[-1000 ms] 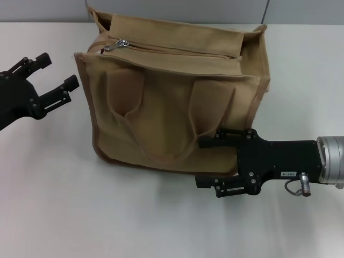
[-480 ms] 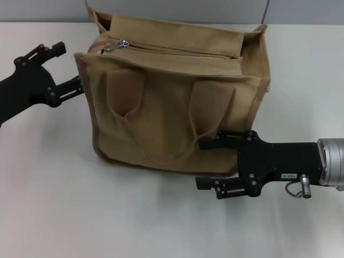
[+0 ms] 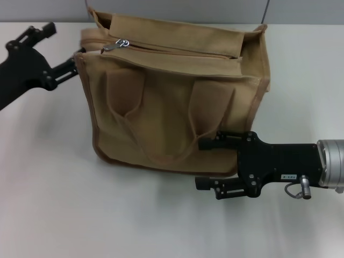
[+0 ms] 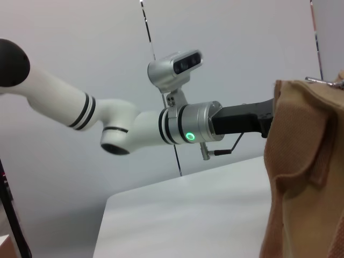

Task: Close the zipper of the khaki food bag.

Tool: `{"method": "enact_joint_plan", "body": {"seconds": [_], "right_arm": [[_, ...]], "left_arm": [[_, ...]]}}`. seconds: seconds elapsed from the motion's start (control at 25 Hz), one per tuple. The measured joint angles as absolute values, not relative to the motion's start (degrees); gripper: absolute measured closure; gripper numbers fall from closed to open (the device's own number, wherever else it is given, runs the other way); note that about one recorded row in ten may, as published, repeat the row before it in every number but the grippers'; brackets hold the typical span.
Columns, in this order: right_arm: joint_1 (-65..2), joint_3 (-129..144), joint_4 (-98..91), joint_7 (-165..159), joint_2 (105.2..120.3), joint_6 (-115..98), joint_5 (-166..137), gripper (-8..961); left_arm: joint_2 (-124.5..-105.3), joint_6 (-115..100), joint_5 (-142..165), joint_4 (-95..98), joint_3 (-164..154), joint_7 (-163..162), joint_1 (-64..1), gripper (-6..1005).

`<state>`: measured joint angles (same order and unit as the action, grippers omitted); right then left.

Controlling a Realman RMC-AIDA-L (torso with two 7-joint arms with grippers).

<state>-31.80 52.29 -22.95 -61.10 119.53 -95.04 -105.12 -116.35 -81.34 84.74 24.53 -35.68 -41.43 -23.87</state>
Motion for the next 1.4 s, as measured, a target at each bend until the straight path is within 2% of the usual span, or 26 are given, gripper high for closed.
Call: {"method": "enact_joint_plan", "body": {"seconds": [0.52, 0.76, 0.88, 1.16, 1.4], "right_arm": [[-32.14, 52.29, -22.83, -61.1, 119.53, -94.69, -104.85, 127], [-32.27, 52.29, -22.86, -61.15, 119.53, -94.65, -104.85, 127], [-32.27, 52.29, -22.86, -61.15, 119.54, -94.65, -104.85, 127], [-32.23, 52.3, -22.75, -61.22, 119.53, -94.86, -104.19, 126], [-32.0, 52.29, -22.69, -61.24, 119.53, -94.93, -104.15, 126]], "left_arm": [[-117.17, -81.99, 90.56, 25.06, -34.47, -39.32, -24.73, 175], [-115.45, -82.47, 94.25, 25.61, -34.41, -43.67, -25.46, 176], [-115.22, -82.84, 93.55, 25.81, -33.64, -44.32, -25.31, 177], [-118.53, -83.02, 89.98, 25.48, -30.3, -36.25, -25.18, 178], [-118.37, -84.85, 89.35, 25.16, -30.05, -36.11, -24.55, 179]]}}
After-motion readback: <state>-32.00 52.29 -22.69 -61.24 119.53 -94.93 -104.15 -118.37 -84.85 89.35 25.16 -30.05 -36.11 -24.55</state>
